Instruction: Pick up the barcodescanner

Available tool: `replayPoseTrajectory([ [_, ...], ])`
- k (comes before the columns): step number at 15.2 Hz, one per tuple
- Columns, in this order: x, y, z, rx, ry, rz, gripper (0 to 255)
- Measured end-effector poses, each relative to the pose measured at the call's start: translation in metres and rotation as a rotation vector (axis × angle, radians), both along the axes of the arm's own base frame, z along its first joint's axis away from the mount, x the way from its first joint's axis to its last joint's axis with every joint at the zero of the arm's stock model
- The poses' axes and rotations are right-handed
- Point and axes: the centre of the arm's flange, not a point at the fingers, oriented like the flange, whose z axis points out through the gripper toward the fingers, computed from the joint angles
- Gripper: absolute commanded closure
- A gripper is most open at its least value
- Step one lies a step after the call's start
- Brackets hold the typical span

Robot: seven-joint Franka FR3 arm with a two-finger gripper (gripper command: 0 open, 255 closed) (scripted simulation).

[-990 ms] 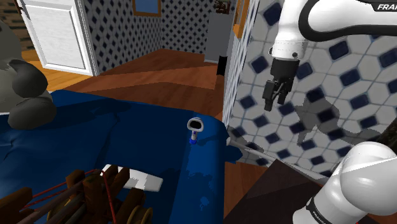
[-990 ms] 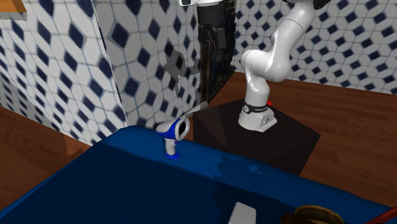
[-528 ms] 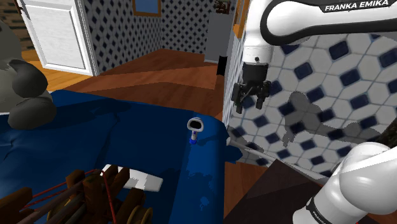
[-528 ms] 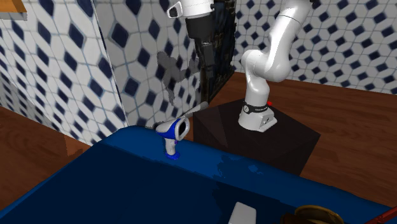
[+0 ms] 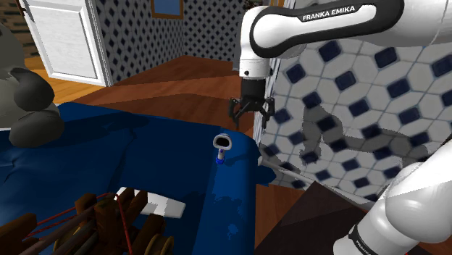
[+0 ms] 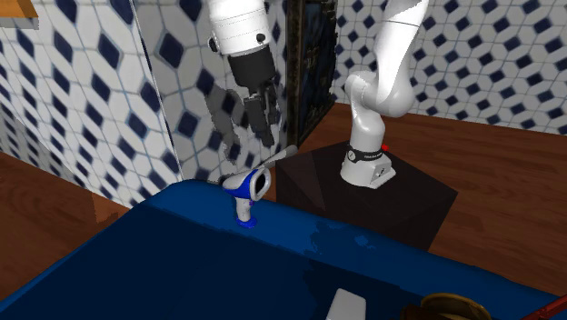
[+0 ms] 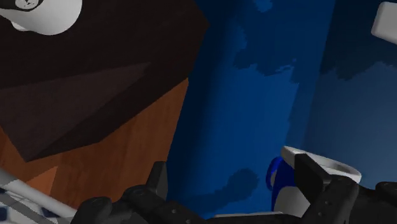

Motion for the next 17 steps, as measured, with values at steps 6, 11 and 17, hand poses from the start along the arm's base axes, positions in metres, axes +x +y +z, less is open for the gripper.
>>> replayPoseTrajectory([
  [6, 0.074, 0.015, -0.026, -0.002, 0.046, -0.206, 0],
  [11, 0.094, 0.020, -0.054, -0.003, 0.059, -0.263, 0],
  [17, 0.094, 0.019, -0.076, -0.003, 0.059, -0.265, 255],
])
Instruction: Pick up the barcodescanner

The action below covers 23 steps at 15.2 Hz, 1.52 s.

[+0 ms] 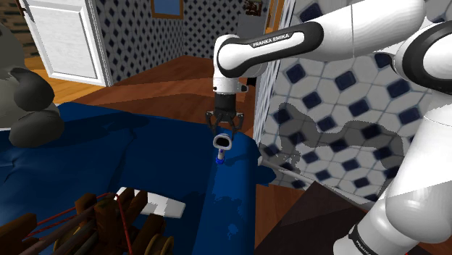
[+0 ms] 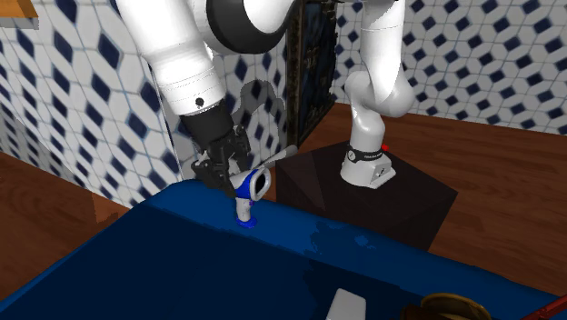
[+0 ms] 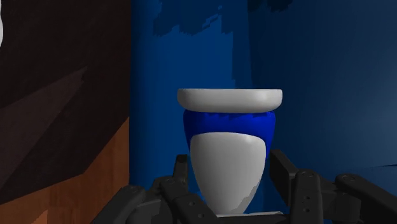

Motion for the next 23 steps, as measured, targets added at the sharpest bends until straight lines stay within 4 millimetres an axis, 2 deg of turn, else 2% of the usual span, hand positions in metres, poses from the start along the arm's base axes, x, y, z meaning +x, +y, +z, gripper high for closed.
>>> replayPoseTrajectory([
  [10, 0.000, 0.000, 0.002, 0.000, -0.001, 0.000, 255],
  [23, 0.000, 0.001, 0.067, 0.000, 0.000, 0.000, 255],
])
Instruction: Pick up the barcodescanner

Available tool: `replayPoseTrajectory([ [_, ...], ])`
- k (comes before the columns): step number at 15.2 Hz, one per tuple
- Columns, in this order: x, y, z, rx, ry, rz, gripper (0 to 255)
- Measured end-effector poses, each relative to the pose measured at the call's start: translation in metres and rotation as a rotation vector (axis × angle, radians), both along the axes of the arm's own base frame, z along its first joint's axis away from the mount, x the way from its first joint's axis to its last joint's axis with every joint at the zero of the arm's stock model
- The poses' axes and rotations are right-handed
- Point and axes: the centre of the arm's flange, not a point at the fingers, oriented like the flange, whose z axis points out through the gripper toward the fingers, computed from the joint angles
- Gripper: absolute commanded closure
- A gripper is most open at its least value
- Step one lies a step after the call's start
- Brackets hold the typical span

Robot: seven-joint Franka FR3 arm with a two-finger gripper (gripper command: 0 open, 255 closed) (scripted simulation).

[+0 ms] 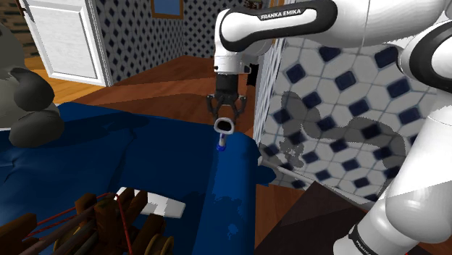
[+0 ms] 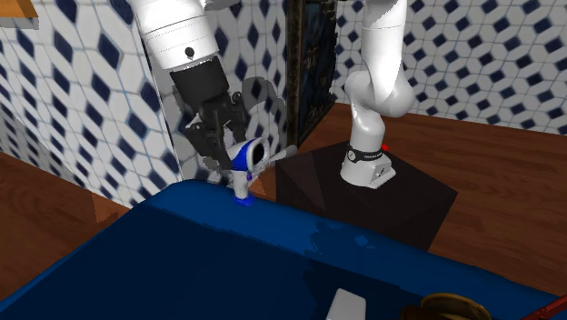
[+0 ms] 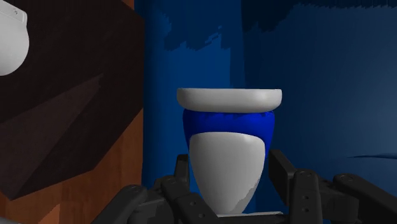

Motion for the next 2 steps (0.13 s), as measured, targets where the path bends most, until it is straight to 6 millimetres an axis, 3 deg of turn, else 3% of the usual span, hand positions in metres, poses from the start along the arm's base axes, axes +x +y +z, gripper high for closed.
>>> replayPoseTrajectory([
  [2, 0.0001, -0.0009, 0.0088, 0.000, 0.000, 0.000, 255],
])
